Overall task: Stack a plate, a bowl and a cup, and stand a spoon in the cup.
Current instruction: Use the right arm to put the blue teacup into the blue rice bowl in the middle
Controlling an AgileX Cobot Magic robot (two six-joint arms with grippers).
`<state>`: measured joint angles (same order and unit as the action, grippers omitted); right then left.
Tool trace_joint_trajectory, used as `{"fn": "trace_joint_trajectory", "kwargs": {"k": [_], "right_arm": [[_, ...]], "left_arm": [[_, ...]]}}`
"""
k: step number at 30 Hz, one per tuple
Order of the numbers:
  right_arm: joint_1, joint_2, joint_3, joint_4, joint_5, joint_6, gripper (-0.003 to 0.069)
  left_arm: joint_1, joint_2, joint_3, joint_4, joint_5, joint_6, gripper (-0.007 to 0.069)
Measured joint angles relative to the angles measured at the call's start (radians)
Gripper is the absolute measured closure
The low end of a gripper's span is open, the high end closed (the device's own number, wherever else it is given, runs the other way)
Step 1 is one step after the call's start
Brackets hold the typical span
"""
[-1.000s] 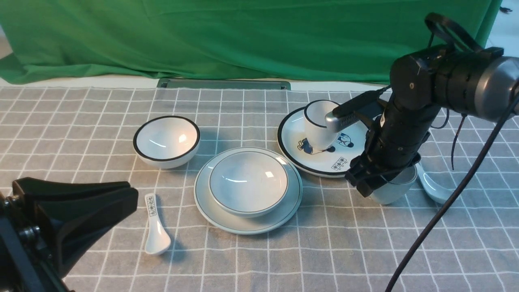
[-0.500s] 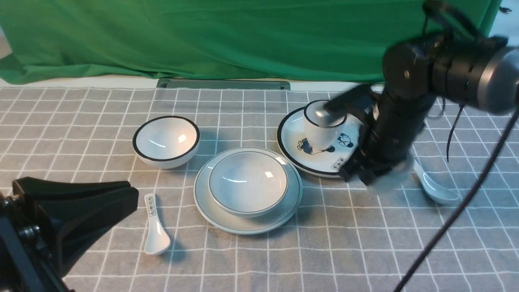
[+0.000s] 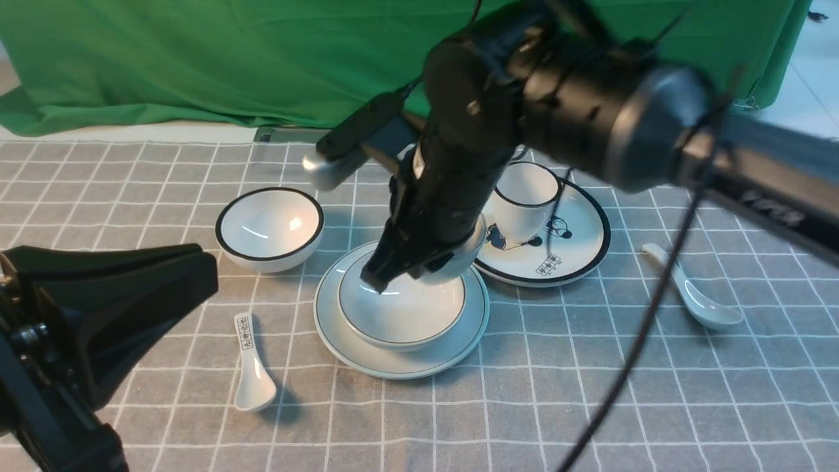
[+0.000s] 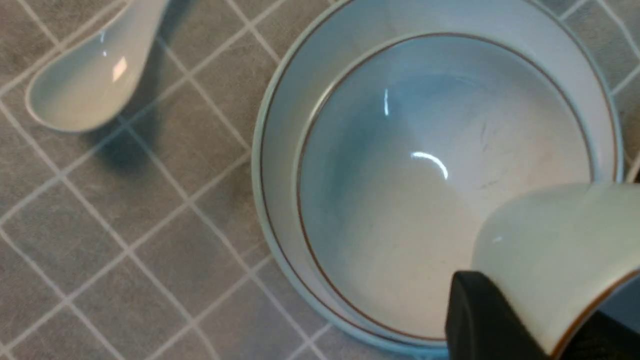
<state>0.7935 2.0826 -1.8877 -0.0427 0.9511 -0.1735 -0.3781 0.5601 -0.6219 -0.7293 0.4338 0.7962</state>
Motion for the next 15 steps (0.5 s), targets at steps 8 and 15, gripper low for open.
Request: {"fn": "trace_joint_trajectory", "kwargs": {"k": [8,15], "right_arm": [[0.007,0.067,-0.033,0.03,0.008,0.001,0.0578],[0.008,0.099,-0.033,0.043,-0.025,0.001,0.0578]], "left_arm": [[0.0,0.0,0.0,-0.001,0.002,0.004,0.0607],[0.0,0.0,0.0,-0.001,0.005,0.004,0.0607]]}}
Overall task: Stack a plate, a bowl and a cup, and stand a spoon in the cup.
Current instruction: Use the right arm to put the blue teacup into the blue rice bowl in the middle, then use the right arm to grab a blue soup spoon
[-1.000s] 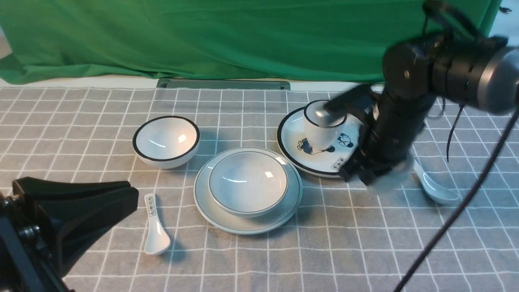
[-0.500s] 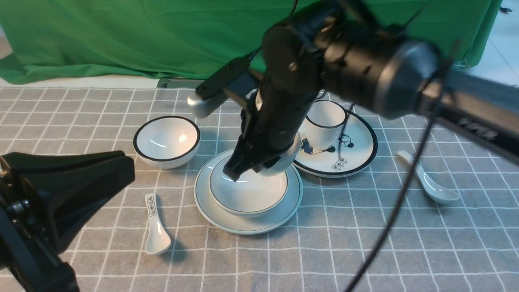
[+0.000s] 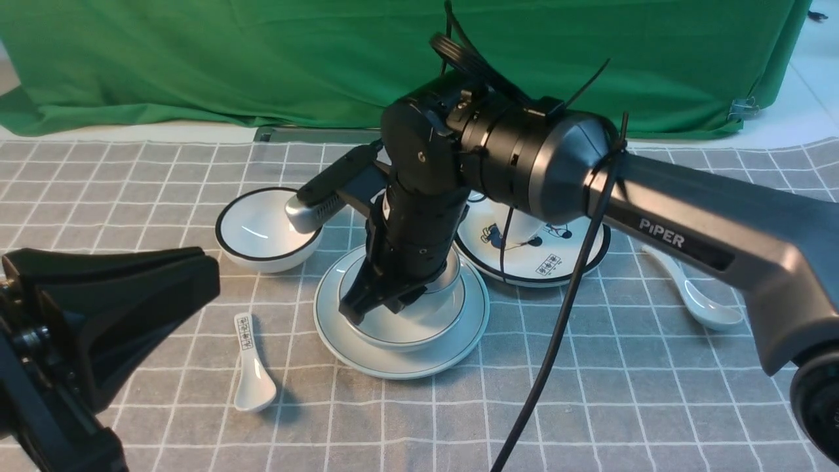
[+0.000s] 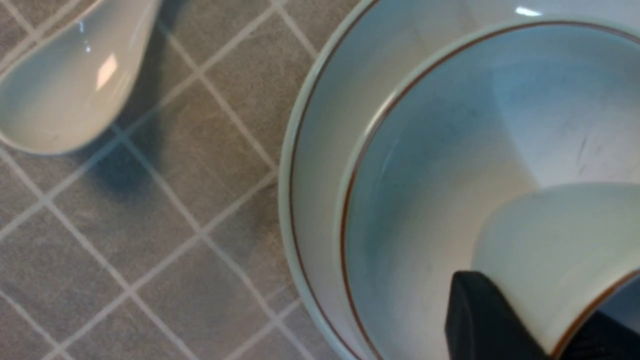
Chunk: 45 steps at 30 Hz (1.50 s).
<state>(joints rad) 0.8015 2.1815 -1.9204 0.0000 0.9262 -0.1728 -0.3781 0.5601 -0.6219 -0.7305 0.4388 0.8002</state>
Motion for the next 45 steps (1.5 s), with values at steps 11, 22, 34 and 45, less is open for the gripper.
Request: {"fn": "trace_joint_trajectory", "kwargs": {"k": [11,22,34,45], "right_arm": [[0.002,0.001,0.0,0.0,-0.05,0.0,0.0549],[0.002,0.001,0.0,0.0,-0.057,0.0,0.038],[0.001,-0.16,-0.091,-0.146,0.203,-0.004,0.0379],[-0.484,-0.416,0.406,-0.112,0.127,0.07,0.0382]], "left_arm": [[0.0,0.0,0.0,0.0,0.006,0.0,0.0607],[0.0,0.0,0.0,0.0,0.024,0.003,0.0607],[0.0,0.0,0.0,0.008,0.053,0.003,0.0607],[0.0,0.0,0.0,0.013,0.054,0.029,0.0607]]}}
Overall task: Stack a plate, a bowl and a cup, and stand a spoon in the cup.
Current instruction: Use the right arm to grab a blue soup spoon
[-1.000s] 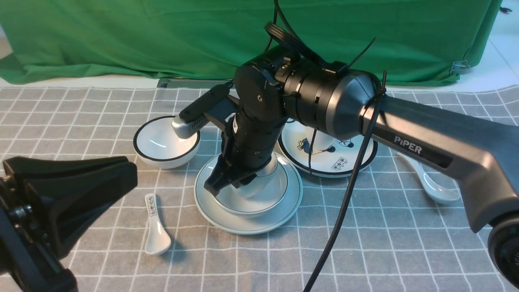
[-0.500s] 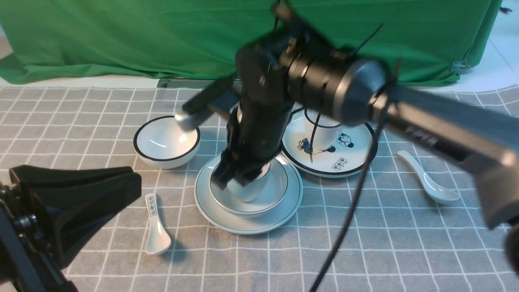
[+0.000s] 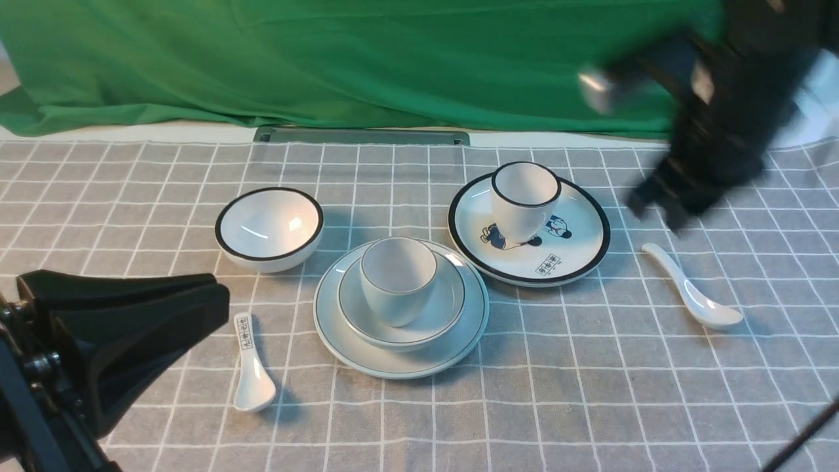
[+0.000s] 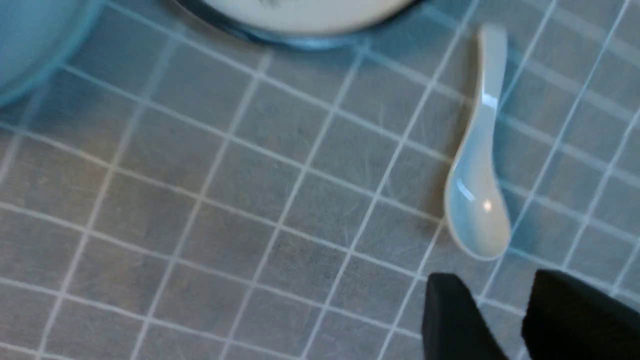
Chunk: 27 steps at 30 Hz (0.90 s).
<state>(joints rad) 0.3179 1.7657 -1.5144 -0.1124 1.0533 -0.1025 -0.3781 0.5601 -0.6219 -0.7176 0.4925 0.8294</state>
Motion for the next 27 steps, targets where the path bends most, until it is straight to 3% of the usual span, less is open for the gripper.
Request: {"fn": "trace_joint_trajectory", "kwargs": {"k": [4,6,8,27], "right_arm": [[-0.117,0.064,0.054,0.141,-0.118,-0.058,0.0313],[-0.173,0.125,0.042,0.179,-0.168,-0.086,0.0253],[-0.192,0.168,0.026,0.185,-0.192,-0.105,0.0237],[-0.205,0.415,-0.119,0.181,-0.316,-0.151,0.0255]], "left_arm": [[0.0,0.0,0.0,0.002,-0.011,0.004,0.0607],[0.0,0.0,0.0,0.003,-0.024,0.005,0.0607],[0.0,0.0,0.0,0.005,-0.025,0.005,0.0607],[0.0,0.0,0.0,0.011,-0.031,0.005,0.0607]]}}
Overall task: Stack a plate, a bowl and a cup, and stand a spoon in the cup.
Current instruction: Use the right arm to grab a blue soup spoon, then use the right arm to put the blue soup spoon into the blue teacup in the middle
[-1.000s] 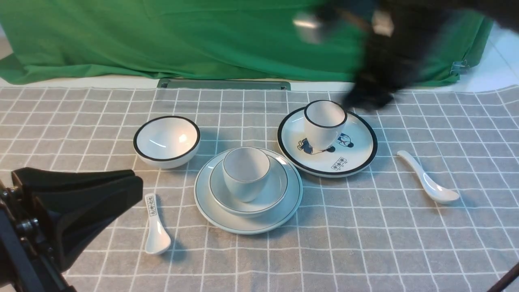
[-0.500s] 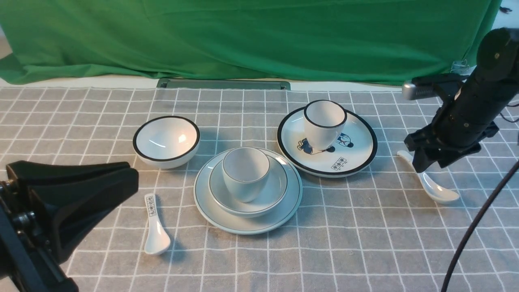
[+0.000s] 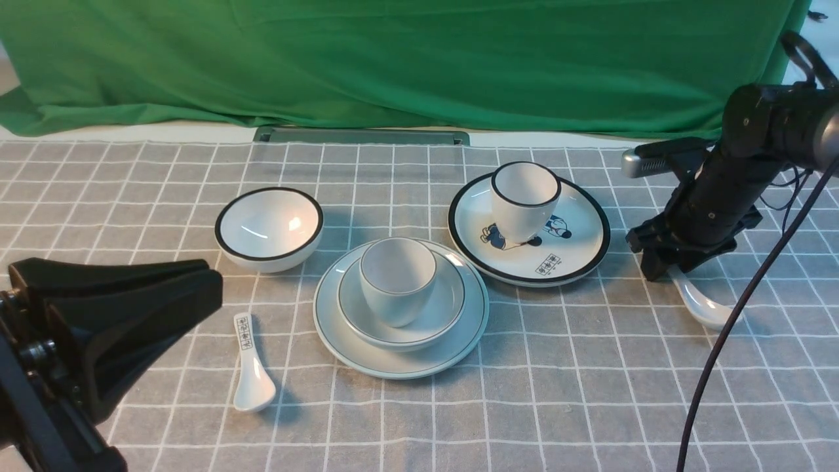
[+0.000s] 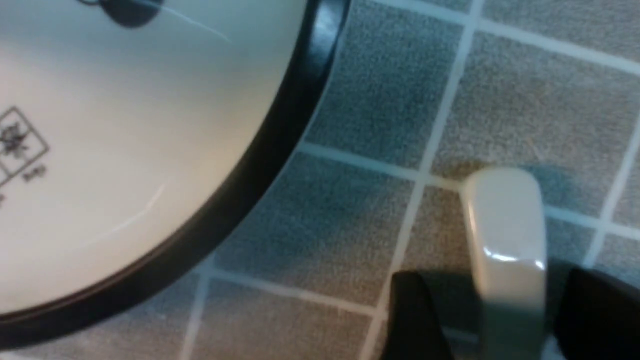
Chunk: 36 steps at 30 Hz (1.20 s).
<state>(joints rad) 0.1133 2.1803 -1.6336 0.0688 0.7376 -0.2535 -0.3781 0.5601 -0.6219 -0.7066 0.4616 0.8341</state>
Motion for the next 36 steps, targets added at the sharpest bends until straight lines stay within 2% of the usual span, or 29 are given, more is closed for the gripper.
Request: {"fn": "trace_joint_trajectory", "kwargs": {"k": [3,4,7,14,18,20,21,23,30,32,33,36], "right_arm": [[0.0,0.001,-0.005,-0.003,0.004,-0.006,0.0316],[0.0,0.001,-0.006,-0.006,0.008,-0.008,0.0389],[0.0,0.001,-0.006,-0.011,0.024,-0.008,0.0489],[0.005,-0.079,0.034,0.038,0.115,-0.027,0.0491],[0.042,-0.261,0.176,0.118,-0.018,-0.053,0.0491],[0.124,-0.424,0.341,0.178,-0.232,-0.06,0.0491],[0.141,-0.436,0.368,0.182,-0.252,-0.06,0.0491],[0.291,-0.569,0.551,0.228,-0.584,-0.06,0.0491],[0.646,-0.605,0.762,0.242,-1.352,-0.051,0.0491],[0.671,-0.594,0.763,0.238,-1.415,-0.05,0.0491],[0.708,-0.561,0.756,0.225,-1.526,-0.048,0.0491],[0.721,-0.499,0.72,0.201,-1.594,-0.018,0.0491]], "left_arm": [[0.0,0.0,0.0,0.0,0.0,0.0,0.0607],[0.0,0.0,0.0,0.001,0.0,0.0,0.0607],[0.0,0.0,0.0,0.02,0.0,-0.001,0.0607],[0.0,0.0,0.0,0.063,0.0,-0.001,0.0607],[0.0,0.0,0.0,0.063,0.0,-0.001,0.0607],[0.0,0.0,0.0,0.064,0.001,-0.001,0.0607],[0.0,0.0,0.0,0.066,0.001,-0.001,0.0607],[0.0,0.0,0.0,0.067,0.001,-0.001,0.0607],[0.0,0.0,0.0,0.067,0.001,-0.001,0.0607],[0.0,0.0,0.0,0.067,0.001,-0.001,0.0607],[0.0,0.0,0.0,0.067,0.002,-0.001,0.0607],[0.0,0.0,0.0,0.067,0.003,-0.001,0.0607]]}}
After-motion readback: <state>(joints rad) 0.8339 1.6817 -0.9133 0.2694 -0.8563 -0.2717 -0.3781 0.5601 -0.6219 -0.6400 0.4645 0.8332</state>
